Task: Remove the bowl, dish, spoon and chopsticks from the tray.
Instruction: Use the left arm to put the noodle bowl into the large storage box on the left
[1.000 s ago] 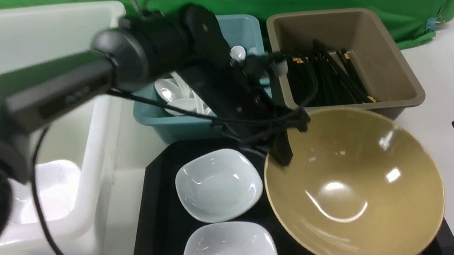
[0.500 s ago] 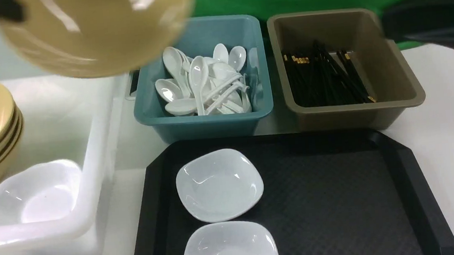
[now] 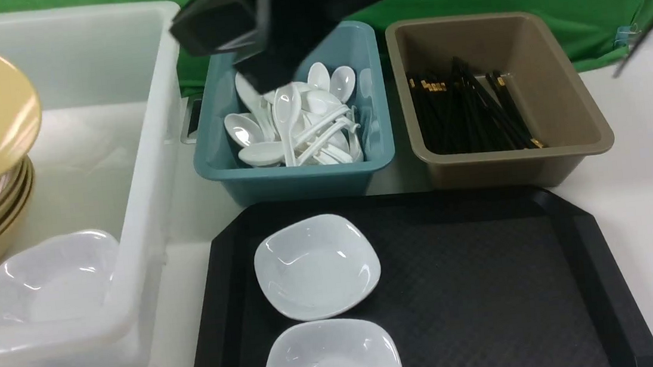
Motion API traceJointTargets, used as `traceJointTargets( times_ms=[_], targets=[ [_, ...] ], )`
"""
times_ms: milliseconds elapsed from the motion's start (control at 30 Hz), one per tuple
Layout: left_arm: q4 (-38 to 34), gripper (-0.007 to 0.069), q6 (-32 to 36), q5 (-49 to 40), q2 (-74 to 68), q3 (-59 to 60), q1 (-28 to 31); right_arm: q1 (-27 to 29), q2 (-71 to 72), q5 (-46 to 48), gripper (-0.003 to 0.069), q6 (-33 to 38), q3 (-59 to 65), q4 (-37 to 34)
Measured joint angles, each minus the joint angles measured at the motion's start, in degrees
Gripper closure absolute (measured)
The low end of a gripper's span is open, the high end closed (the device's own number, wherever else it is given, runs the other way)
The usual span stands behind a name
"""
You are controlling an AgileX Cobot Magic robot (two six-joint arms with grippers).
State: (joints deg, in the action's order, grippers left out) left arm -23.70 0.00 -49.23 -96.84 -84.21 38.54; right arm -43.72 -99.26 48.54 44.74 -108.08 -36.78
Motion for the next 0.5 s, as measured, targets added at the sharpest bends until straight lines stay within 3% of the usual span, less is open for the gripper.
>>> traceJointTargets(
  times_ms=[100, 200, 367, 500],
  targets=[
    [1.35, 0.0459, 0.00, -0.83, 0.11, 0.00, 0.00, -0.20, -0.09, -0.12, 0.0652, 0.00, -0.37, 0.34],
    [3.90, 0.0312, 0.00, -4.52, 0.24, -0.65, 0.00, -0.20, 0.03, -0.01, 0.0652, -1.02, -0.48, 2.87],
    [9.63, 0.0104, -0.73, -10.32, 1.22, -5.13, 0.00, 0.35, 0.77, 1.00, 0.0652, -11.18, -0.48, 15.29],
    [14.40, 0.0019, -2.21, -14.48, 4.43, -10.52, 0.00, 3.77, 2.81, 5.21, 0.0650, -18.21, -0.48, 25.12]
  ],
)
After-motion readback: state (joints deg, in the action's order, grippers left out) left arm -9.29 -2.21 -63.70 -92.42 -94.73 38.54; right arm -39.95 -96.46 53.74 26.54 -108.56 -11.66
